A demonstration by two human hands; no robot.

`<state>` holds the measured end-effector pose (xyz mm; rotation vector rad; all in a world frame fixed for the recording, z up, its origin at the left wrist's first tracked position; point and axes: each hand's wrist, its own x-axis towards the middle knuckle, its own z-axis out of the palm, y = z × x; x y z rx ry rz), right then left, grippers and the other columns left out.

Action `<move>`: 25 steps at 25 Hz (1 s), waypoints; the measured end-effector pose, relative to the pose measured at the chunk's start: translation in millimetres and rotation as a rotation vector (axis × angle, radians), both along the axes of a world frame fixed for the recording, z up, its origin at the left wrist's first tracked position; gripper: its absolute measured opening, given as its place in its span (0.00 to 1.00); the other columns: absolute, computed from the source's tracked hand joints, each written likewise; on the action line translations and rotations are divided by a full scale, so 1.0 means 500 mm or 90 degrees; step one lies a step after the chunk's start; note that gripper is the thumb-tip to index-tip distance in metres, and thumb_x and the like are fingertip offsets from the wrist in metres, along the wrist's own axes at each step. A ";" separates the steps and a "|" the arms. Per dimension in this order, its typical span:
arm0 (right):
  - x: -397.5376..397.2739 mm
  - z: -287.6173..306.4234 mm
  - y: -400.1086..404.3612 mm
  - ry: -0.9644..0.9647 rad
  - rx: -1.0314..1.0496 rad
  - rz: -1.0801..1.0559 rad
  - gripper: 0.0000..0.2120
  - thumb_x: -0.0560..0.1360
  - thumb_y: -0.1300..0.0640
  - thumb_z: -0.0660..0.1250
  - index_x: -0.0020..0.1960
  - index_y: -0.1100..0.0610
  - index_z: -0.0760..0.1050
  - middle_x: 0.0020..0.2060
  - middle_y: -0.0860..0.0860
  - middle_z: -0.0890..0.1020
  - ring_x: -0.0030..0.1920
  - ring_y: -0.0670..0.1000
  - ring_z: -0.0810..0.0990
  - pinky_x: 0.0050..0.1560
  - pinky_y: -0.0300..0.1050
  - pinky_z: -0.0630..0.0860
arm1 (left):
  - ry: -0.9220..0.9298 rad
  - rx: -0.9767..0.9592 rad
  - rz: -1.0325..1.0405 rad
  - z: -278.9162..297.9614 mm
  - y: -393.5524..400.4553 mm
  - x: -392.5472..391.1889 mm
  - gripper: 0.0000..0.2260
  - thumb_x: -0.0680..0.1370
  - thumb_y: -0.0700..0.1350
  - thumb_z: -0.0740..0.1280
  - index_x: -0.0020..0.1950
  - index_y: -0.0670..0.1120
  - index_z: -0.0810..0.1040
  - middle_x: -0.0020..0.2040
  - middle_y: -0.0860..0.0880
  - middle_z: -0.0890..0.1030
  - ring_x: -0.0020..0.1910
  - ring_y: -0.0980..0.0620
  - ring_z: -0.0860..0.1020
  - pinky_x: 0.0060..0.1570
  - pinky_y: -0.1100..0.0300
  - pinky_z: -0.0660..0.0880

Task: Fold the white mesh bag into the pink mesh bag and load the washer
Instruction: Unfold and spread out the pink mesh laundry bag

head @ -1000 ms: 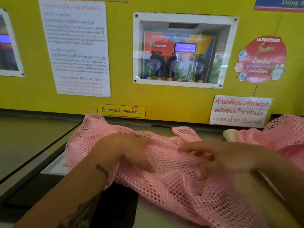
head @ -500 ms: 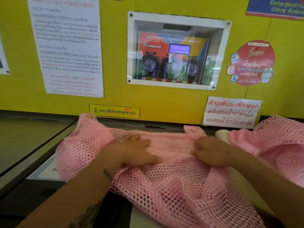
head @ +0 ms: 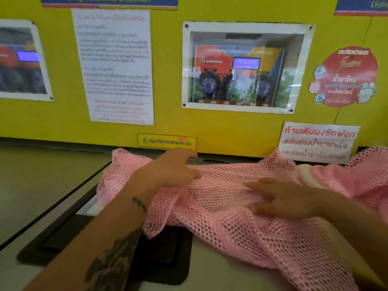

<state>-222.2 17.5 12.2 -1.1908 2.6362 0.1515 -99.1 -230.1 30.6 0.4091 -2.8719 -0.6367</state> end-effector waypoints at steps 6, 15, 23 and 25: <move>0.099 0.012 -0.032 -0.042 -0.300 0.177 0.29 0.76 0.34 0.56 0.75 0.40 0.60 0.71 0.36 0.64 0.69 0.38 0.63 0.69 0.41 0.62 | -0.093 -0.141 -0.040 0.024 0.008 0.127 0.25 0.71 0.67 0.65 0.65 0.60 0.68 0.59 0.56 0.65 0.64 0.50 0.69 0.67 0.48 0.67; 0.189 0.028 -0.106 0.018 -0.474 0.326 0.07 0.73 0.55 0.69 0.50 0.45 0.77 0.43 0.39 0.81 0.44 0.42 0.78 0.43 0.46 0.76 | 0.282 0.055 0.032 -0.007 -0.108 0.288 0.09 0.64 0.39 0.62 0.35 0.50 0.78 0.33 0.48 0.79 0.33 0.52 0.75 0.35 0.56 0.68; 0.121 0.098 -0.189 -0.100 -0.297 0.213 0.13 0.76 0.47 0.68 0.59 0.36 0.74 0.62 0.43 0.78 0.62 0.44 0.76 0.64 0.51 0.73 | -0.024 0.392 -0.030 0.092 -0.188 0.455 0.23 0.62 0.48 0.73 0.57 0.47 0.81 0.52 0.39 0.85 0.52 0.42 0.83 0.59 0.46 0.69; 0.107 0.065 -0.230 -0.023 -0.204 0.198 0.21 0.78 0.45 0.64 0.70 0.43 0.68 0.71 0.46 0.71 0.69 0.48 0.69 0.70 0.51 0.67 | 0.158 0.390 0.008 0.107 -0.171 0.418 0.20 0.64 0.48 0.74 0.55 0.46 0.82 0.49 0.40 0.85 0.49 0.43 0.84 0.59 0.46 0.72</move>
